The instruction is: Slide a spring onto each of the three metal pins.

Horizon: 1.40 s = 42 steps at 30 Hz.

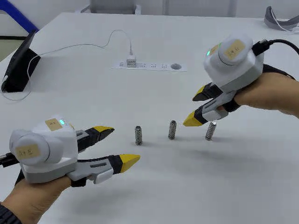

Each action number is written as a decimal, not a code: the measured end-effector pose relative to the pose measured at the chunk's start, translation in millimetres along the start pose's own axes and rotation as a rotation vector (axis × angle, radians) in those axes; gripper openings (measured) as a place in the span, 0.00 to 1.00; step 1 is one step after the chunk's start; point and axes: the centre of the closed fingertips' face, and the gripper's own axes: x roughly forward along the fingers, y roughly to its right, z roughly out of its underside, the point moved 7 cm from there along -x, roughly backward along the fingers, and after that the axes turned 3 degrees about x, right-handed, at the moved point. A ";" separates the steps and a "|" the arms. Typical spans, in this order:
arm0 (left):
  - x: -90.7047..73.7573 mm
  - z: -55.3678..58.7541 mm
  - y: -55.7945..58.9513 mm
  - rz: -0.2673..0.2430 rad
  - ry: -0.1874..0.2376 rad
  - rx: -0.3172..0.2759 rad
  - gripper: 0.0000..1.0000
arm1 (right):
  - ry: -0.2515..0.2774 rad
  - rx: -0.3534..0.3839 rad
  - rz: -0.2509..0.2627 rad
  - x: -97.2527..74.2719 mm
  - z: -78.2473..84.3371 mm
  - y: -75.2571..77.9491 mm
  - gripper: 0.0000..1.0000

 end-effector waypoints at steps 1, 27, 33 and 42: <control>0.5 -0.6 0.1 0.001 0.000 0.001 0.58 | 0.008 0.007 0.008 -4.1 4.2 0.4 0.49; -2.2 -1.3 7.8 0.001 0.000 0.003 0.65 | 0.164 0.148 0.077 -44.8 75.3 -24.9 0.62; -4.7 0.9 10.4 -0.003 0.000 -0.004 0.66 | 0.216 0.171 0.092 -46.5 83.8 -33.8 0.65; -10.0 3.8 11.4 -0.014 0.004 -0.018 0.67 | 0.276 0.200 0.108 -49.7 92.6 -43.8 0.67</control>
